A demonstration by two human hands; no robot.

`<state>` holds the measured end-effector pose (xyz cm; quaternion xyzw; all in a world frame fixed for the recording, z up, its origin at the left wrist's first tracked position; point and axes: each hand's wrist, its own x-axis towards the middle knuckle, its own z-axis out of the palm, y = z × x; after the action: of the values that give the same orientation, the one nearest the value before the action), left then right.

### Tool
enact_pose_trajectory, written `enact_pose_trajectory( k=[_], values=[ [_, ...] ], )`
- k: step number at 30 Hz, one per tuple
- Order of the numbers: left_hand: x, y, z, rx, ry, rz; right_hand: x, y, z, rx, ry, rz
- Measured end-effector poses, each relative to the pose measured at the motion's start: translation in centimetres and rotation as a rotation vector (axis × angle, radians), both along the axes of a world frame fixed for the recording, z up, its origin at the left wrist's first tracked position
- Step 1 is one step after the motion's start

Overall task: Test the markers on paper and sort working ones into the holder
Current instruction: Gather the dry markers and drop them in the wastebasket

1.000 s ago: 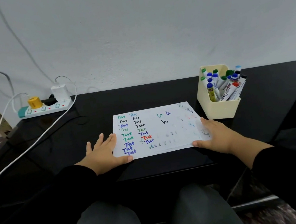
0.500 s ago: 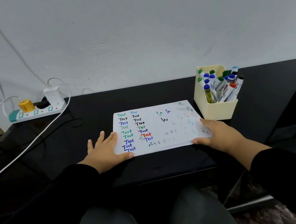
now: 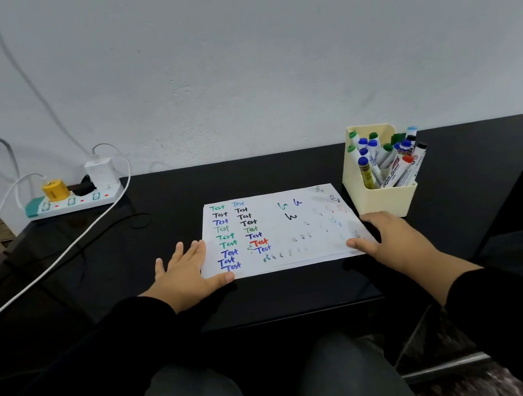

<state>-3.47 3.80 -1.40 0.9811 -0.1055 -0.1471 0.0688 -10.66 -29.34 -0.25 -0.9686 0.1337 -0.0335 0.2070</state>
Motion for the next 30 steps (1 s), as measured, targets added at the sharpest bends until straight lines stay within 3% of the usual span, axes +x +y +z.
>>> enact_pose_trajectory(
  k=[4, 9, 20, 30],
  values=[
    [-0.1, 0.0, -0.1, 0.002, 0.002, 0.008, 0.4, -0.2, 0.6, 0.135, -0.194, -0.259],
    [0.2, -0.7, 0.0, 0.01, 0.016, 0.014, 1.8, -0.5, 1.0, 0.338, -0.244, -0.506],
    [0.2, -0.8, -0.7, 0.011, -0.041, -0.005, 4.7, -0.9, 0.0, 0.476, -0.298, -0.606],
    [0.1, -0.8, -1.1, 0.024, -0.08, -0.001, 5.9, -1.4, -0.8, 0.48, -0.379, -0.636]
  ],
)
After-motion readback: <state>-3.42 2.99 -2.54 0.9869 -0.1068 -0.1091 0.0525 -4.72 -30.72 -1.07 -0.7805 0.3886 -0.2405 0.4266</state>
